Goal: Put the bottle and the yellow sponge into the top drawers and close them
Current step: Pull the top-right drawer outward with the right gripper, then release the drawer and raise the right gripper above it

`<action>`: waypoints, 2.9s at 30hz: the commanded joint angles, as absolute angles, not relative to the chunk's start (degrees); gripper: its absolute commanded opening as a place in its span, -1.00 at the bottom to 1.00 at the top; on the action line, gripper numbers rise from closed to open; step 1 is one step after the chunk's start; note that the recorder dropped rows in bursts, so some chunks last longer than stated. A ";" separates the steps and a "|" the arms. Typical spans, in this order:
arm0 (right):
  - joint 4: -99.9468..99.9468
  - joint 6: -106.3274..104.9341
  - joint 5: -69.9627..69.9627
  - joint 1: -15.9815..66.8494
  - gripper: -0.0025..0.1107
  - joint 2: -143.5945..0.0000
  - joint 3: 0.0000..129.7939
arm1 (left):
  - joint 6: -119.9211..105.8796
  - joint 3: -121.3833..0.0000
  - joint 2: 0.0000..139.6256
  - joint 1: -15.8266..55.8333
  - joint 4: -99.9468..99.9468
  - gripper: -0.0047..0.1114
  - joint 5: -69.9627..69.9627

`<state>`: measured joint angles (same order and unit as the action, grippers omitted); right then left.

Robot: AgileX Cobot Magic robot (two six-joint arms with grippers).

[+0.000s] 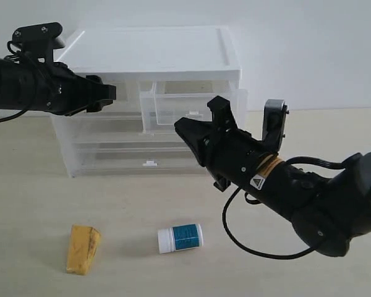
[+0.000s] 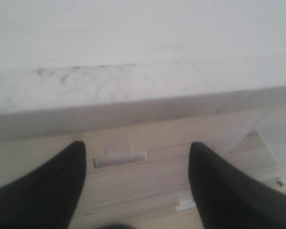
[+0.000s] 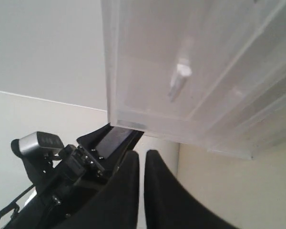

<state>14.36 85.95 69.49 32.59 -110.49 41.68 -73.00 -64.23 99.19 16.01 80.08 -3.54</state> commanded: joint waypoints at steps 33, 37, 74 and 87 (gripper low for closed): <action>58.59 69.54 35.79 32.44 -0.06 -90.69 51.72 | -74.13 -65.31 99.26 15.97 79.85 0.11 0.32; 77.69 77.38 18.07 32.54 -0.06 -84.93 55.98 | -74.13 -65.31 99.26 15.97 79.85 0.11 0.32; 99.95 63.85 1.92 32.54 -0.06 -98.65 66.45 | -74.13 -65.31 99.26 15.97 79.85 0.11 -0.35; 99.95 59.94 -0.35 32.54 -0.75 -100.08 66.45 | -74.13 -65.31 99.26 15.97 79.85 0.11 -0.35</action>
